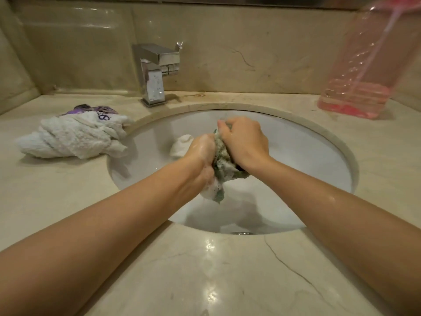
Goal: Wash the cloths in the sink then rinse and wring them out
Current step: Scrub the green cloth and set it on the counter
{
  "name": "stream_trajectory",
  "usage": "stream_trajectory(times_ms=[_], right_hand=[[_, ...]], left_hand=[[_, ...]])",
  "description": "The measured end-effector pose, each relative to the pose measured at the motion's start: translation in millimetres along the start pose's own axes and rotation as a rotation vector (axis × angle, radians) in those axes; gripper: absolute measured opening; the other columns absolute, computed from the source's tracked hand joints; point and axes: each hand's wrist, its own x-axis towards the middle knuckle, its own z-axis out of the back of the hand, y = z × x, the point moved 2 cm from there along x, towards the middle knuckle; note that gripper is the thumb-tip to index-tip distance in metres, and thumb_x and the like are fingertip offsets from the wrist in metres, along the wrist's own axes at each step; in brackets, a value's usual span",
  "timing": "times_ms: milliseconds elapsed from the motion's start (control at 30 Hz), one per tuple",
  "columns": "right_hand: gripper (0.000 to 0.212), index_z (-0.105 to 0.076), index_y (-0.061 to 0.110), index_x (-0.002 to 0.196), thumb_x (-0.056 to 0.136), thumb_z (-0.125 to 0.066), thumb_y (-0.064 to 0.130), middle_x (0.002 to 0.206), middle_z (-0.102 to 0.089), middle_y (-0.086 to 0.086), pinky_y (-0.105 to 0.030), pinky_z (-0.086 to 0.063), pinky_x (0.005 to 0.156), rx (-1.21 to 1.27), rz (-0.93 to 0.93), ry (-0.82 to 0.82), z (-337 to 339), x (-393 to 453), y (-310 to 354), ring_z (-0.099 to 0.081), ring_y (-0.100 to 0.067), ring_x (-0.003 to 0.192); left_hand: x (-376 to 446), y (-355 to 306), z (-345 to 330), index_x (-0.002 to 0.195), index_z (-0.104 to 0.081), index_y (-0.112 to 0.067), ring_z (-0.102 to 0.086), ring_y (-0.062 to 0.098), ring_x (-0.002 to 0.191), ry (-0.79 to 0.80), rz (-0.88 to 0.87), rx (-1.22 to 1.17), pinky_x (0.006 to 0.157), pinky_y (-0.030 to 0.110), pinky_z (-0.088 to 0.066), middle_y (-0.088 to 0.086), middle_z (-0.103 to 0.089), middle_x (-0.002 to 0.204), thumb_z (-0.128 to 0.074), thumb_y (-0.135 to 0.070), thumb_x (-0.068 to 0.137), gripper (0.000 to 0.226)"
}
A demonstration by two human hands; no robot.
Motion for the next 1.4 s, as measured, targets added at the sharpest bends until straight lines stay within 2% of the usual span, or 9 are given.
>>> stream_trajectory(times_ms=[200,333,433,633,800,1033,1133,1267,1400], right_hand=[[0.048,-0.038,0.017,0.058,0.101,-0.043,0.038,0.057,-0.043,0.001,-0.032,-0.033,0.061,0.307,-0.207,-0.026,14.9,1.8,-20.4,-0.044,-0.019,0.059],[0.030,-0.048,0.015,0.084,0.097,-0.051,0.042,0.066,-0.051,0.004,-0.034,-0.040,0.059,0.229,0.159,-0.155,24.8,-25.5,6.3,-0.052,-0.019,0.067],[0.028,-0.047,0.018,0.076,0.095,-0.051,0.038,0.058,-0.046,0.005,-0.033,-0.035,0.051,0.257,0.396,-0.183,11.9,-50.0,31.8,-0.047,-0.020,0.057],[0.028,-0.047,0.021,0.080,0.101,-0.041,0.038,0.068,-0.053,0.000,-0.033,-0.031,0.058,0.069,0.159,-0.187,10.4,-23.5,17.6,-0.054,-0.029,0.072],[0.027,-0.041,0.026,0.076,0.101,-0.041,0.037,0.063,-0.046,0.003,-0.034,-0.029,0.057,0.113,0.238,-0.176,8.2,-36.5,28.1,-0.047,-0.027,0.066],[0.027,-0.052,0.020,0.079,0.100,-0.045,0.035,0.064,-0.052,0.000,-0.034,-0.035,0.056,0.054,0.316,-0.184,7.8,-43.2,27.9,-0.051,-0.028,0.065],[0.030,-0.049,0.020,0.078,0.102,-0.040,0.036,0.068,-0.051,0.002,-0.033,-0.028,0.055,0.005,0.125,-0.121,7.9,-18.3,21.2,-0.055,-0.029,0.074],[0.025,-0.043,0.025,0.077,0.100,-0.044,0.035,0.060,-0.047,0.003,-0.032,-0.030,0.055,0.057,0.349,-0.186,8.0,-44.2,30.3,-0.047,-0.025,0.061],[0.029,-0.045,0.021,0.076,0.101,-0.040,0.035,0.070,-0.050,0.001,-0.032,-0.029,0.059,-0.001,0.080,-0.089,7.9,-17.2,14.2,-0.054,-0.029,0.077]], left_hand=[[22.3,-3.2,15.7,0.074,-0.060,-0.011,-0.063,0.022,0.059,-0.126,-0.069,0.119,0.061,0.030,-0.050,0.008,-0.066,0.065,-0.039,-0.029,0.099,0.037],[23.5,-6.5,19.3,0.081,-0.060,-0.012,-0.066,0.023,0.074,-0.166,-0.107,0.083,0.078,0.036,-0.056,0.008,-0.066,0.077,-0.040,-0.036,0.100,0.036],[16.3,0.8,9.5,0.072,-0.051,-0.019,-0.059,0.003,0.048,-0.029,-0.231,-0.053,0.049,0.014,-0.049,-0.002,-0.054,0.064,-0.028,-0.037,0.105,0.044],[4.8,6.7,-5.5,0.070,-0.054,-0.014,-0.058,0.015,0.077,0.032,-0.141,-0.087,0.077,0.022,-0.044,0.006,-0.054,0.066,-0.035,-0.029,0.104,0.041],[11.0,3.5,6.0,0.069,-0.045,-0.018,-0.054,0.004,0.036,0.030,-0.140,-0.124,0.037,0.010,-0.041,-0.008,-0.053,0.039,-0.028,-0.032,0.106,0.043],[-13.6,2.7,-13.3,0.056,-0.043,-0.012,-0.035,0.004,0.045,-0.074,-0.345,-0.294,0.049,0.012,-0.033,-0.004,-0.035,0.047,-0.044,-0.035,0.097,0.047],[1.2,3.1,-1.5,0.061,-0.048,-0.012,-0.054,0.014,0.038,0.006,-0.015,-0.105,0.044,0.018,-0.049,0.005,-0.053,0.046,-0.038,-0.032,0.103,0.047],[-4.0,4.7,-6.8,0.065,-0.045,-0.015,-0.051,0.003,0.039,0.006,-0.283,-0.224,0.043,0.013,-0.042,-0.001,-0.048,0.051,-0.036,-0.032,0.104,0.043],[-5.0,6.0,-5.4,0.070,-0.052,-0.013,-0.055,0.019,0.065,0.026,-0.018,-0.078,0.064,0.028,-0.045,0.009,-0.054,0.064,-0.036,-0.035,0.102,0.042]])
